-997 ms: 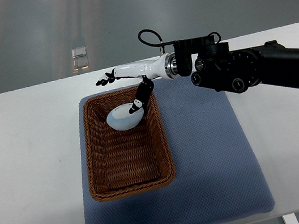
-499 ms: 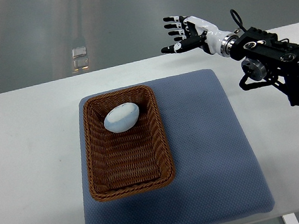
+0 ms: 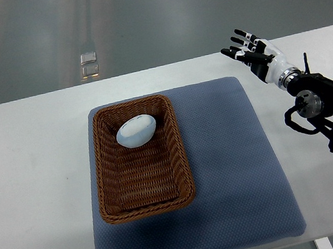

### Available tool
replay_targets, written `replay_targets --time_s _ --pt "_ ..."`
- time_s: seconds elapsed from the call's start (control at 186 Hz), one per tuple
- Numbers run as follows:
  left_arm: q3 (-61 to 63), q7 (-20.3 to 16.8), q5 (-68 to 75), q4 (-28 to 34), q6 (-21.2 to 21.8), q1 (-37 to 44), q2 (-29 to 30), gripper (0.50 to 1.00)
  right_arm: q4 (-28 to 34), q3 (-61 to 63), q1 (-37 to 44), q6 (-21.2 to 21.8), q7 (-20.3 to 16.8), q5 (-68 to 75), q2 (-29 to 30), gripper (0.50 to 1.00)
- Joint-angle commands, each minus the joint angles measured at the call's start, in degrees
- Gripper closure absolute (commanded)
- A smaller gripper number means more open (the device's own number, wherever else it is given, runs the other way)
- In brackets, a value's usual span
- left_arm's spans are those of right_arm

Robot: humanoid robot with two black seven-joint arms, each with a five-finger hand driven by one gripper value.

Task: Place blue toy in brown basket

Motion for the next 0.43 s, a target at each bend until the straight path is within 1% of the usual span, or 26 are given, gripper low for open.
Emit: replay_targets --time_s 0.0,0.113,0.429 --pt "0.06 0.0 0.0 0.0 0.06 0.0 0.0 0.5 0.47 0.66 -2.06 0.08 1.61 0.05 0.45 0.595" --pt "0.06 0.0 0.0 0.0 0.06 0.0 0.0 0.5 0.64 0.75 -3.99 -0.01 2.84 0.05 0.89 0.595" --pt "-0.02 0.0 0.0 0.0 -0.03 0.0 0.0 0.5 0.64 0.66 -4.87 -0.71 2.84 -0.04 0.71 0.593"
